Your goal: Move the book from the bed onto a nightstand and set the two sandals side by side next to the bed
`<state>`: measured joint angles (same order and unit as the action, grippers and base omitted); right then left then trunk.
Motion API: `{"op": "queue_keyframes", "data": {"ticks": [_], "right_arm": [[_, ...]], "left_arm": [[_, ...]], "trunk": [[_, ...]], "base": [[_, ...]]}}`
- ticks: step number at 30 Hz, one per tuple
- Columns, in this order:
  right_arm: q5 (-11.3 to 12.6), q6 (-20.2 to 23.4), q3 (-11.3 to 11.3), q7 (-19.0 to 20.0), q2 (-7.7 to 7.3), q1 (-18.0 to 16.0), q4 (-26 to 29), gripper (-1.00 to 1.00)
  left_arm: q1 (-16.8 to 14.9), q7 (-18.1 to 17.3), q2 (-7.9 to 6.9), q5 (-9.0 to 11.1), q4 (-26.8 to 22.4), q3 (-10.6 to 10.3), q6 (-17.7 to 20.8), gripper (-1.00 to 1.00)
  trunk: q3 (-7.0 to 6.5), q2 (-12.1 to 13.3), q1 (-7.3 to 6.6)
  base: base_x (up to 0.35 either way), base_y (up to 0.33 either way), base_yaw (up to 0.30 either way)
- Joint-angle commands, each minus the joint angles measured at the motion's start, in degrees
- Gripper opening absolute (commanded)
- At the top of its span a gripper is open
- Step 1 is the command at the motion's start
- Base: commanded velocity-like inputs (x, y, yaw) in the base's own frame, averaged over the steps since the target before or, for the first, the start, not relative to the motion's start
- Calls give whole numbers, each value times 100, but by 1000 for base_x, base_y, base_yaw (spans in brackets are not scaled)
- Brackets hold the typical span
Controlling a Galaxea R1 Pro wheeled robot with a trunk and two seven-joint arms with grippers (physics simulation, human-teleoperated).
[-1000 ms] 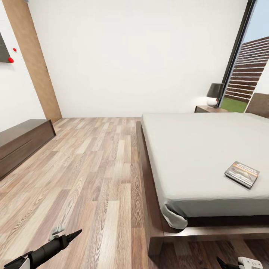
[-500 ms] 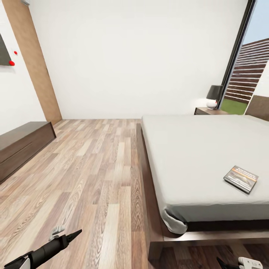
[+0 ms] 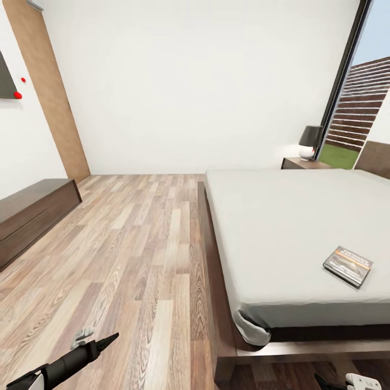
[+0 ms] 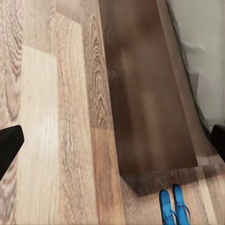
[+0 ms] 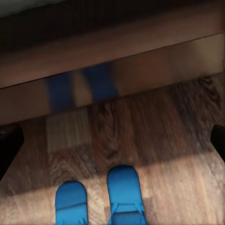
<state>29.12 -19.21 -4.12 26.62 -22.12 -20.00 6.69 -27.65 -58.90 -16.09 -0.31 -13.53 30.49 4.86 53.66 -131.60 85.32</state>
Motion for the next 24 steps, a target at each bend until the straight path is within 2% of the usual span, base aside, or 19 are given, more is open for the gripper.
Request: {"op": "queue_keyframes", "data": {"ticks": [1, 5, 15, 20, 24], "right_arm": [[59, -19, -45, 20, 4, -4, -9, 100], [59, -20, -45, 19, 30, -4, -10, 100], [30, -21, -45, 10, 226, -4, -10, 100], [24, -21, -45, 10, 248, -4, -10, 100], [24, -21, -45, 10, 251, -5, -10, 100]], "left_arm": [[-3, -26, 1, -4, 0, 21, 51, 100], [-3, -26, 1, -4, 0, 7, 51, 100], [-3, 40, 8, -4, 2, 1, 50, 100], [-3, 249, 128, -10, 0, 1, 43, 100], [-3, 359, 168, -12, 0, -4, 42, 100]], "trunk": [[-13, 39, -24], [-85, 200, -112], [-264, 601, -331], [-354, 801, -441], [-426, 962, -529]], "base": [[0, 0, 0], [0, 0, 0], [0, 0, 0], [0, 0, 0], [0, 0, 0]]}}
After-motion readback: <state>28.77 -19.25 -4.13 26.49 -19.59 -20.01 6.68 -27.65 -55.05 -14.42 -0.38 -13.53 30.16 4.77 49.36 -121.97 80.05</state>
